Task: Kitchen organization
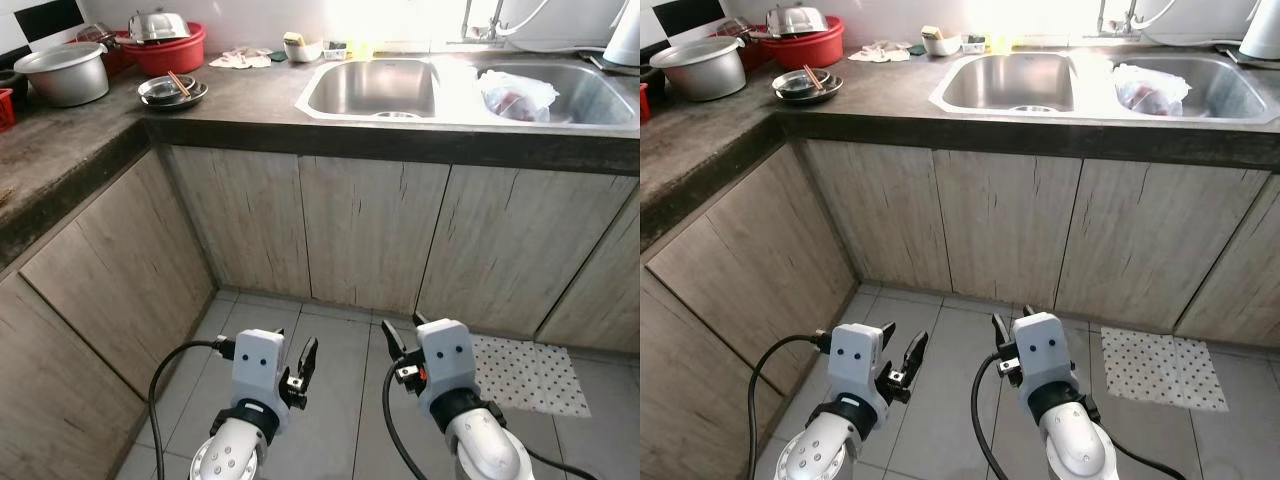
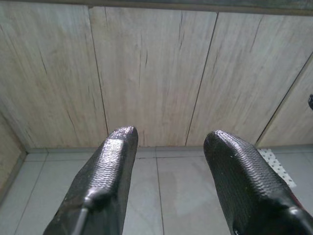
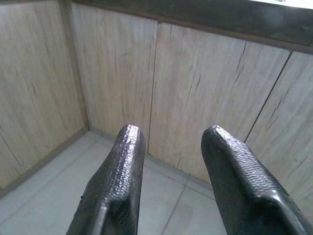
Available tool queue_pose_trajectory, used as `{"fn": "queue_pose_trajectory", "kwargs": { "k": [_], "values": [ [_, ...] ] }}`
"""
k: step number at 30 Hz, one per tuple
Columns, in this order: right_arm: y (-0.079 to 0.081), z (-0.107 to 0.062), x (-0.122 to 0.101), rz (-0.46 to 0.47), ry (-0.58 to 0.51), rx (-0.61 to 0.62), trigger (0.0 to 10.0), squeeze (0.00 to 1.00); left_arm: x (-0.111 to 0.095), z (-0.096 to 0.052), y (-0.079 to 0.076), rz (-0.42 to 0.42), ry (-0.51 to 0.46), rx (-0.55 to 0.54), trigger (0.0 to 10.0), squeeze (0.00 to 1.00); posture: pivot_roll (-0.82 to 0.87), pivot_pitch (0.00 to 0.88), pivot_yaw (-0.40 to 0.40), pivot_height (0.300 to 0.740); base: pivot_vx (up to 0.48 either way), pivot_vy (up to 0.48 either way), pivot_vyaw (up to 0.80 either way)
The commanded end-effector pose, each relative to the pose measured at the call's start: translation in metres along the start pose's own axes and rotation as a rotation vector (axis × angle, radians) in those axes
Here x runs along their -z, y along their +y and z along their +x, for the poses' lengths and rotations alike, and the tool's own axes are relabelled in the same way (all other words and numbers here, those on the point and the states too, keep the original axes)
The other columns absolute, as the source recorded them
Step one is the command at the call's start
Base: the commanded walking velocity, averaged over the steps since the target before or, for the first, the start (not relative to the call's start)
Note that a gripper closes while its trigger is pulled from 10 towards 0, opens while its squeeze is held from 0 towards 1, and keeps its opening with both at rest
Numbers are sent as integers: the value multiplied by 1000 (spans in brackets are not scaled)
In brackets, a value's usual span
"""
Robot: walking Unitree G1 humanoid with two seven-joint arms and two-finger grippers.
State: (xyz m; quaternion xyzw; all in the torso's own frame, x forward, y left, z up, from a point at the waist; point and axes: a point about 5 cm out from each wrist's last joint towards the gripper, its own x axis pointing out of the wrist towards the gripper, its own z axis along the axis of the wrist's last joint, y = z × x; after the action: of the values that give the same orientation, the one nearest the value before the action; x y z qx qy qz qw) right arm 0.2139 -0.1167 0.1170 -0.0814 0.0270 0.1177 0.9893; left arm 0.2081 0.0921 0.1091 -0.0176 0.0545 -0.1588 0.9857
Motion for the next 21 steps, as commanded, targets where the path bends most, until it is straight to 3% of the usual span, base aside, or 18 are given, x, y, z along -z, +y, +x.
{"fn": "queue_pose_trajectory", "kwargs": {
  "k": [1,21],
  "values": [
    [3,-1,4,-2,12,-16,10000,0,-2,0,-1,4,0,4,10000,0,75,125,29,740,0,0,0],
    [5,-2,11,1,34,-31,10000,0,2,2,-1,26,10,-8,10000,0,73,116,16,740,0,0,0]
  ]
}}
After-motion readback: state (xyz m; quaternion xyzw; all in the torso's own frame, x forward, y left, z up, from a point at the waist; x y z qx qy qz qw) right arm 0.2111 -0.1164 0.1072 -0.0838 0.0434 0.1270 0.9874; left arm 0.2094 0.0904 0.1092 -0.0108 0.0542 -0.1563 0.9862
